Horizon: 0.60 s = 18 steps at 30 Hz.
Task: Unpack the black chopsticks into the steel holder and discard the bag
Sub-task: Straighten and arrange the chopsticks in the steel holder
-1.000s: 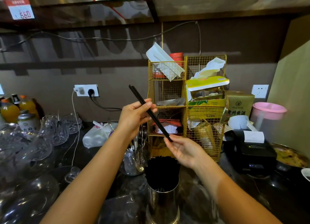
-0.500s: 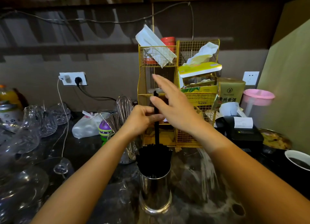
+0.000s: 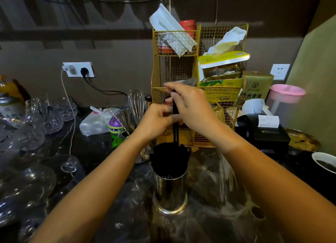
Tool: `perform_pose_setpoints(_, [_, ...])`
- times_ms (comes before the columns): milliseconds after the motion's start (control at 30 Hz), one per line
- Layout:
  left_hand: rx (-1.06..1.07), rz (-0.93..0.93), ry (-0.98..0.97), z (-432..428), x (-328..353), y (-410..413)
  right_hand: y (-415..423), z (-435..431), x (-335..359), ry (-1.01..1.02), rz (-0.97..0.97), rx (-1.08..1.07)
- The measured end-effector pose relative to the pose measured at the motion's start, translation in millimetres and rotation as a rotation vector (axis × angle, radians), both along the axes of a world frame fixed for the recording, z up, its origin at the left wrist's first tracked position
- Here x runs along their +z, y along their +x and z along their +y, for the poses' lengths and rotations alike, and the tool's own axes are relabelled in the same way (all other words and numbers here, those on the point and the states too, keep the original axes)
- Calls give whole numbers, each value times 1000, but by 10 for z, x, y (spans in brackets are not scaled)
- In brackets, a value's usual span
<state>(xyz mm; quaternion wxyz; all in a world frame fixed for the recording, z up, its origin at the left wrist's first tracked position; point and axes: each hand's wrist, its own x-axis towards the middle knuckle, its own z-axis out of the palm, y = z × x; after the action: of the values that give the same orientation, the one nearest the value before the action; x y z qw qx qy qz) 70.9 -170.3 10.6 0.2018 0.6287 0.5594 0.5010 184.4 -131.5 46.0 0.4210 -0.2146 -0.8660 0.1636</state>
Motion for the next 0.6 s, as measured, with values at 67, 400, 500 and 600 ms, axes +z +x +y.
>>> perform_pose_setpoints(67, [-15,0,-10,-1,11,-17,2,-4,20,-3,25,10])
perform_pose_setpoints(400, [28,146,-194,60,-226,-63,-15,131,-224,-63,-127,-62])
perform_pose_setpoints(500, [91,303,-209,115,-358,-79,-34,159,-363,-76,-218,-74])
perform_pose_setpoints(600, [129,492,-206,148,-490,-80,-42,175,-534,-60,-314,-84])
